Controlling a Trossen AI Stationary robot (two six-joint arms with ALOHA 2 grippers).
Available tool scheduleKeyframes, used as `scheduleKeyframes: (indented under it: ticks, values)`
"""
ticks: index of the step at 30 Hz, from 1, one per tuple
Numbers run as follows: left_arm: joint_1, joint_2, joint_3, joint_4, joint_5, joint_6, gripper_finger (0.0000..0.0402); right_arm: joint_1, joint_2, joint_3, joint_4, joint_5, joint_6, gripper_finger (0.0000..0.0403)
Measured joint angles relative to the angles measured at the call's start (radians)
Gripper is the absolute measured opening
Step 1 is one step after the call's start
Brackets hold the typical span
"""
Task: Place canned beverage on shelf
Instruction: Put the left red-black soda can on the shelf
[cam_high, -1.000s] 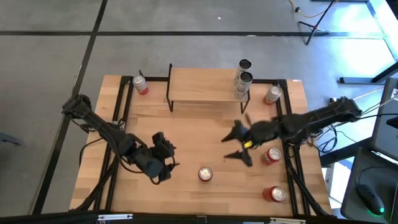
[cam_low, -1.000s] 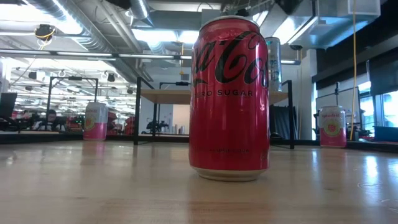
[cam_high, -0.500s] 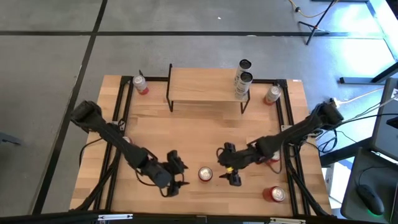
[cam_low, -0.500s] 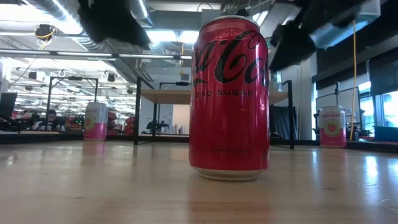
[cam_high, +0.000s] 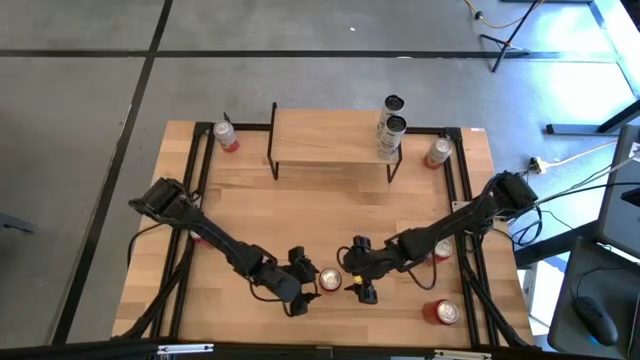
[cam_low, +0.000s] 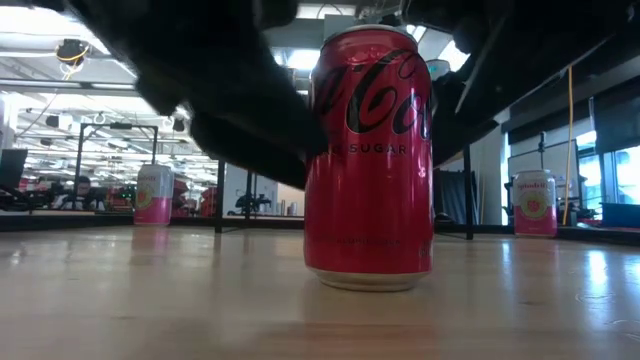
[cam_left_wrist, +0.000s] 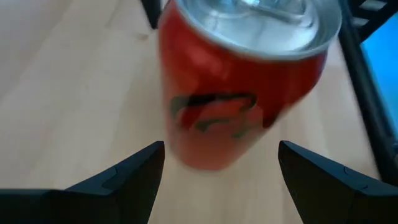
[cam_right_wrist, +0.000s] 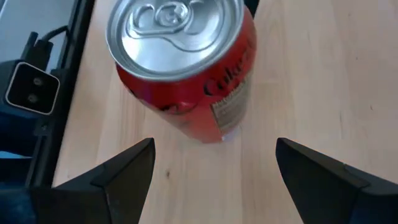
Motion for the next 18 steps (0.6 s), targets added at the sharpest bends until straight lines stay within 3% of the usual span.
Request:
scheduleKeyframes:
  ticks: [7, 18]
  values:
    - [0.034, 0.055, 0.0, 0.164, 0.035, 0.029, 0.0302, 0.001, 0.043, 0.0, 0.074, -0.004, 0.001, 0.0323]
    - [0.067, 0.055, -0.002, 0.207, 0.071, 0.024, 0.0302, 0.001, 0.048, 0.0, 0.082, 0.021, 0.004, 0.0323]
